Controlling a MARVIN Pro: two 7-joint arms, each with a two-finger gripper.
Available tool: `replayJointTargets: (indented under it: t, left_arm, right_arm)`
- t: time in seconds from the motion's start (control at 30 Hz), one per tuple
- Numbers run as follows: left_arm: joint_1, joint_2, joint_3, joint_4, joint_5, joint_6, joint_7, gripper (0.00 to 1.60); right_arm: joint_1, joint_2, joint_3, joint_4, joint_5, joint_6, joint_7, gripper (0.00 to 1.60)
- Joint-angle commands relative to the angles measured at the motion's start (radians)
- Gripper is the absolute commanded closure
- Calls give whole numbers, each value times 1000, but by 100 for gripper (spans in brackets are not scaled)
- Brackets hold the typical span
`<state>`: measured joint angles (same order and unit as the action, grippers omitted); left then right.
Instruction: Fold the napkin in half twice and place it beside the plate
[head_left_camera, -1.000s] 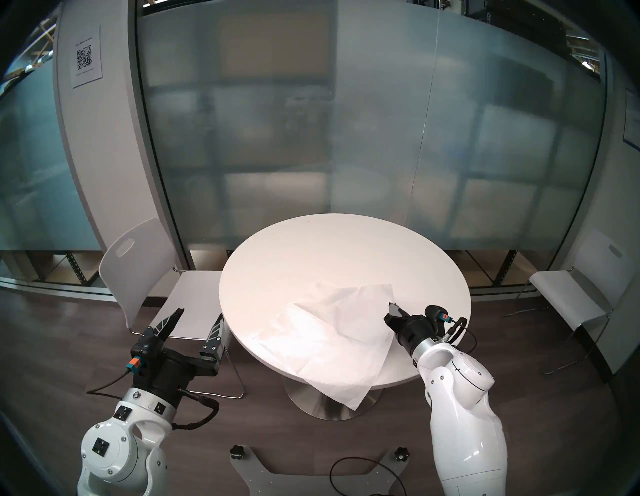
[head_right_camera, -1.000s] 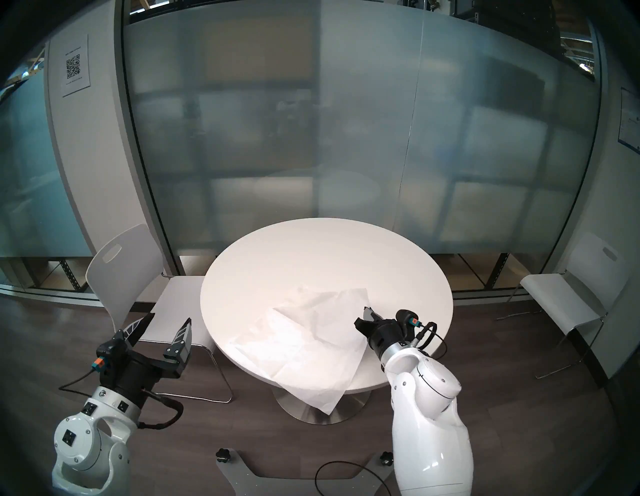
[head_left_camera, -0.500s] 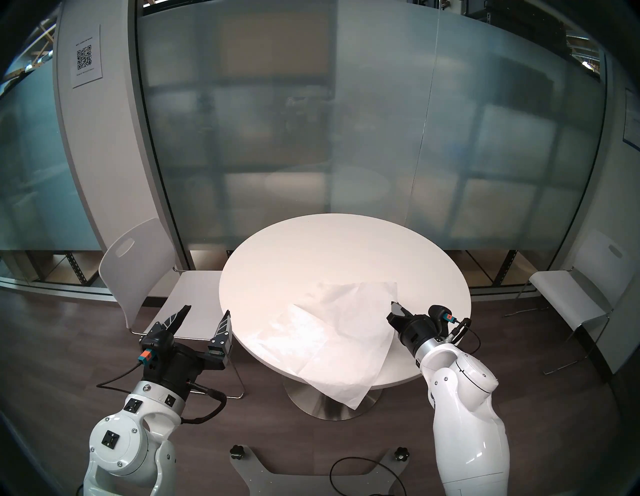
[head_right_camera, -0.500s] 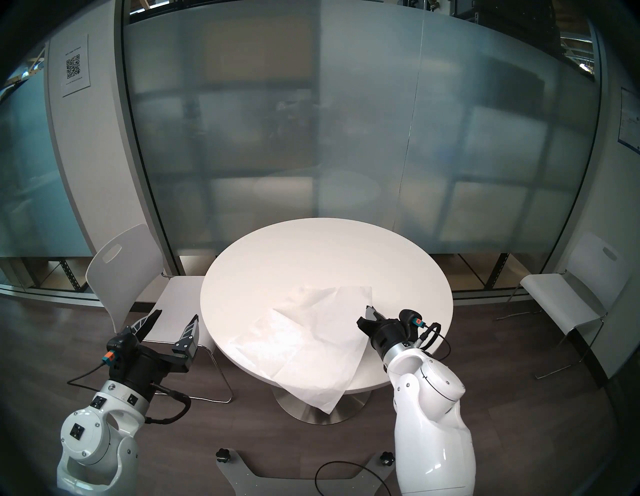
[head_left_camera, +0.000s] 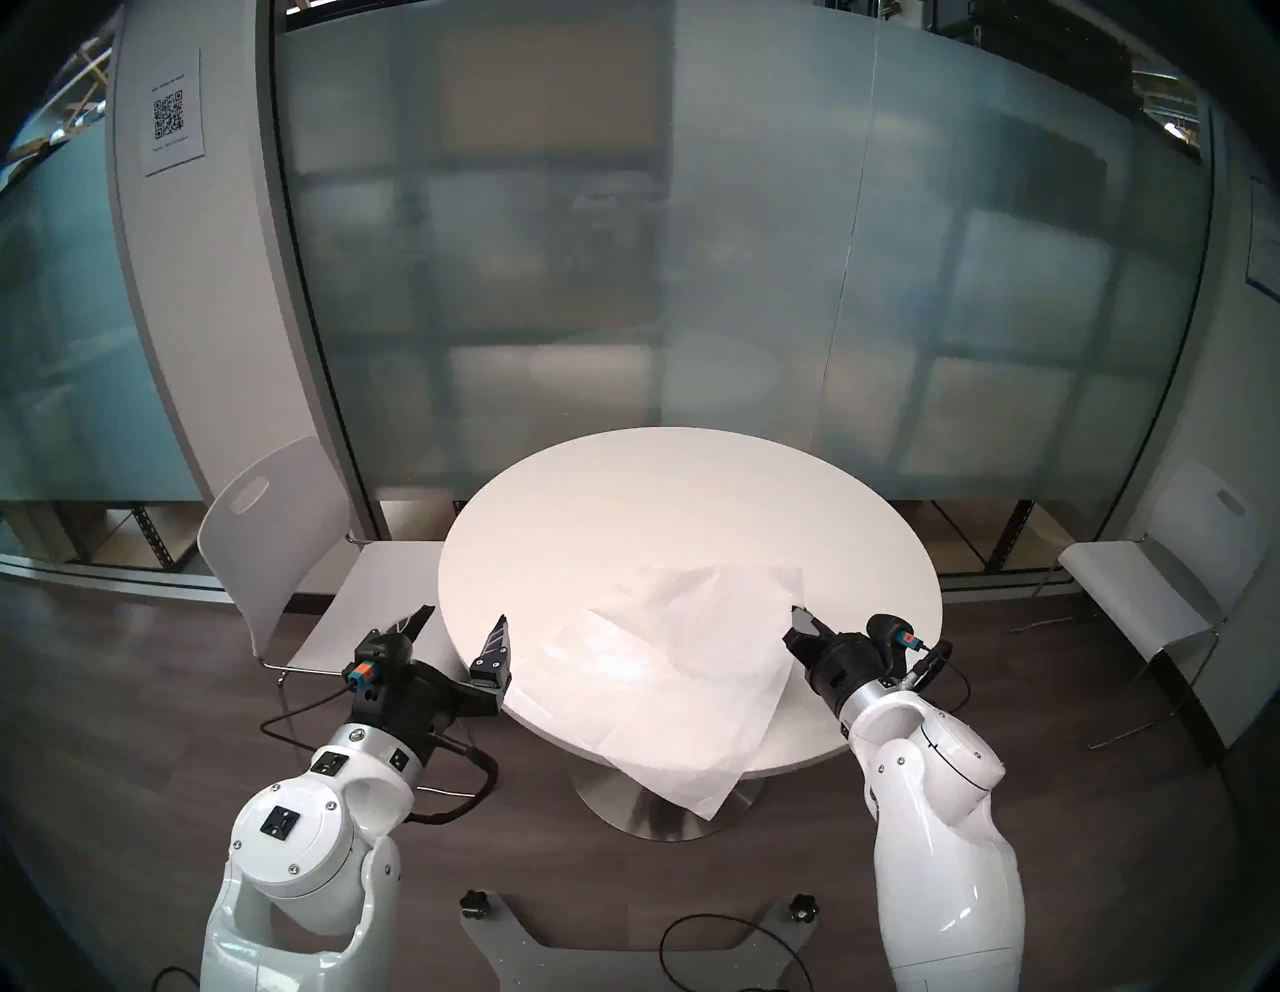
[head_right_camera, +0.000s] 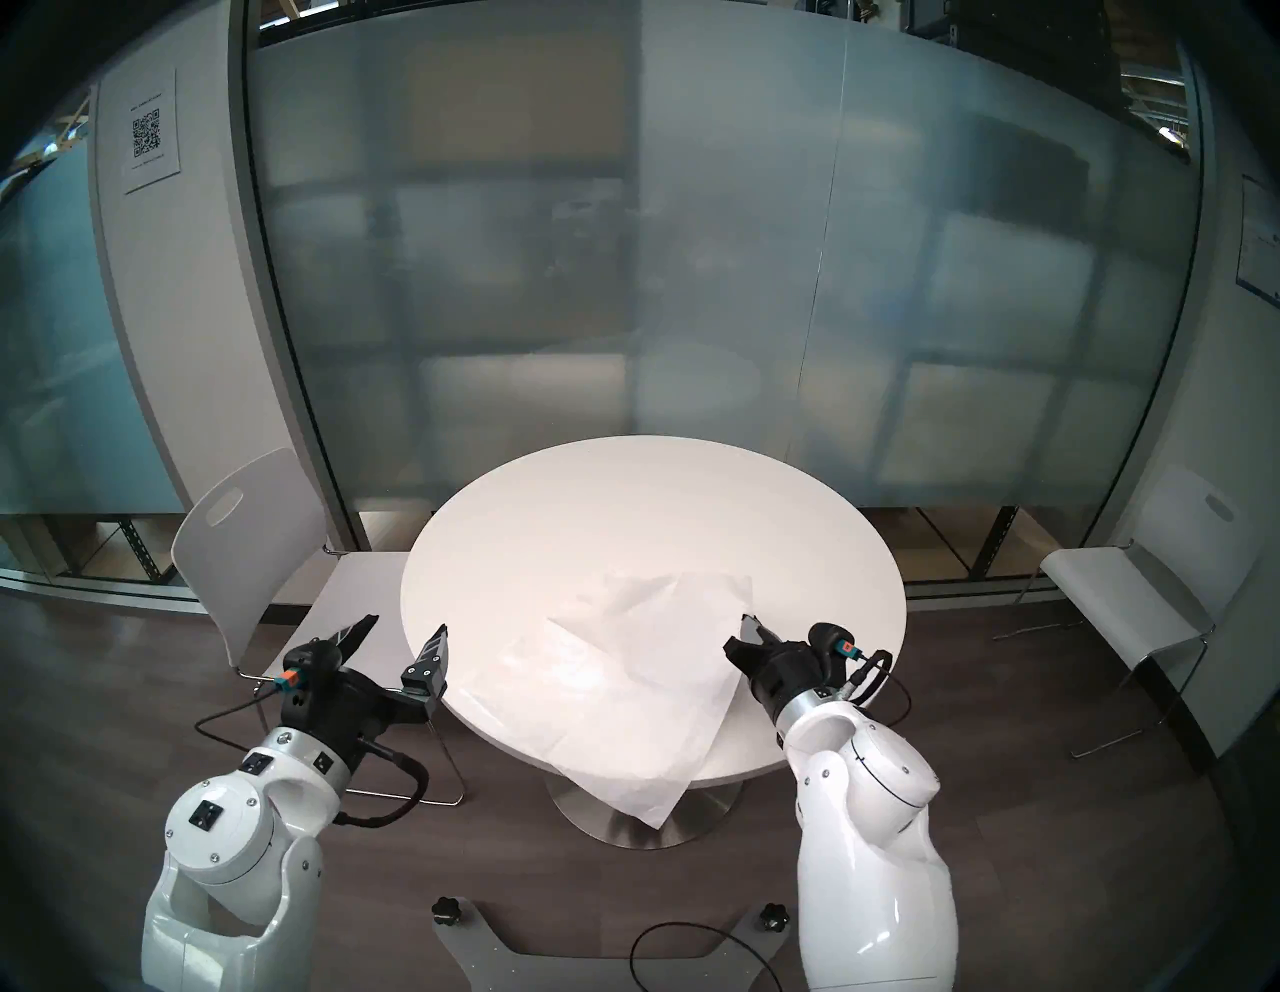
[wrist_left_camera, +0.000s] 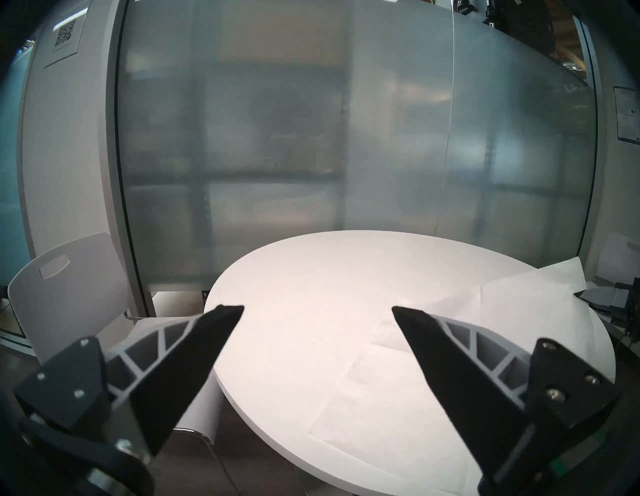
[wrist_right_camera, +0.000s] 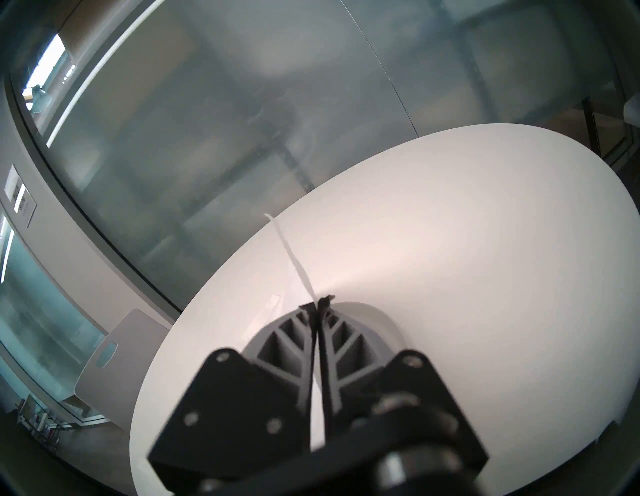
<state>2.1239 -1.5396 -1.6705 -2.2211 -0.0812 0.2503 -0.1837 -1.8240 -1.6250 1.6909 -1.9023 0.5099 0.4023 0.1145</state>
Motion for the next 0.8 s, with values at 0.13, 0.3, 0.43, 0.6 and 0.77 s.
replayJointTargets:
  t: [0.13,0.3,0.43,0.6,0.77]
  left_arm:
    - [-137,14,46,61,27,68,14,26]
    - [-145,23,76,119,59,51,21,88]
    - [-136,25,93,146,72,29,26,102]
    - [-113,32,109,156,81,11,22,115]
    - [-82,41,127,159,87,-3,13,122]
  right_arm:
    - [15,2,-1,-34,4,2,10,130]
    - [14,1,-1,-41,4,6,9,129]
    - [11,-2,0,-48,4,8,4,129]
    - [9,-3,0,-51,3,10,1,128]
    - [12,-5,-1,-51,2,9,-2,128]
